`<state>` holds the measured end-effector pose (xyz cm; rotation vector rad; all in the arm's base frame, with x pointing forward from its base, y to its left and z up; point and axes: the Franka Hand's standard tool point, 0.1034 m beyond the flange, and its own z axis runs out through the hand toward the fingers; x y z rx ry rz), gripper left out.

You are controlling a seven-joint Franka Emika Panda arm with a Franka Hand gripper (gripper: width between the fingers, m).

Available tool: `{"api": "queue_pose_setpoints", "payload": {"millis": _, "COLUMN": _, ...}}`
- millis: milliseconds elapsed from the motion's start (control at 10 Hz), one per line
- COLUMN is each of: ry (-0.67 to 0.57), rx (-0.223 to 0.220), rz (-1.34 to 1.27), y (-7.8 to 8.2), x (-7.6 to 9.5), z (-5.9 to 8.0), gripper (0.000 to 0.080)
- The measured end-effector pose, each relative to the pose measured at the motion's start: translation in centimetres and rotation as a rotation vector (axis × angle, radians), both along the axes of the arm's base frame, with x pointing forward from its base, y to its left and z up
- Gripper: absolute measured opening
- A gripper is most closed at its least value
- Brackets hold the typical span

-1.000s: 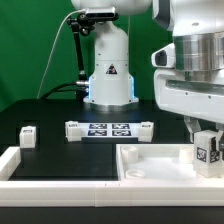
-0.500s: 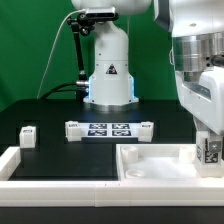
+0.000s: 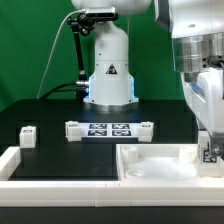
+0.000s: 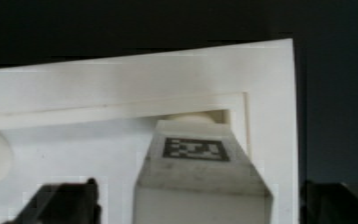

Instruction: Assemble one leg

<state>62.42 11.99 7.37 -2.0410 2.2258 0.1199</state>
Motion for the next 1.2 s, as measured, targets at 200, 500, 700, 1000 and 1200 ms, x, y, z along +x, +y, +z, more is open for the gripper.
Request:
{"api": "queue_pose_setpoints", "payload": {"millis": 200, "ry": -0.012, "rx": -0.001, "rz": 0.122, "y": -0.04, "x": 0.04, "z": 0.09, "gripper": 0.0640}}
{"api": "queue_pose_setpoints", "payload": {"millis": 500, "ry": -0.043, "rx": -0.008, "rz": 0.490, "y": 0.26, "x": -0.10, "z": 0.27, "gripper": 0.0648}}
{"api": "queue_pose_setpoints", "payload": {"millis": 700, "ry": -0.058, "rx": -0.031, "rz": 0.674, "y": 0.69, "x": -0.15, "z": 0.36, "gripper": 0.0649}}
{"api": "queue_pose_setpoints", "payload": {"millis": 1000, "ry": -0.094, "rx": -0.072, "rz": 1.037, "y": 0.74, "x": -0.12, "z": 0.36, "gripper": 0.0649}}
{"api": "queue_pose_setpoints", "payload": {"millis": 1200, "ry": -0.117, "rx": -0.094, "rz": 1.218, "y": 0.57, "x": -0.02, "z": 0.25, "gripper": 0.0649}}
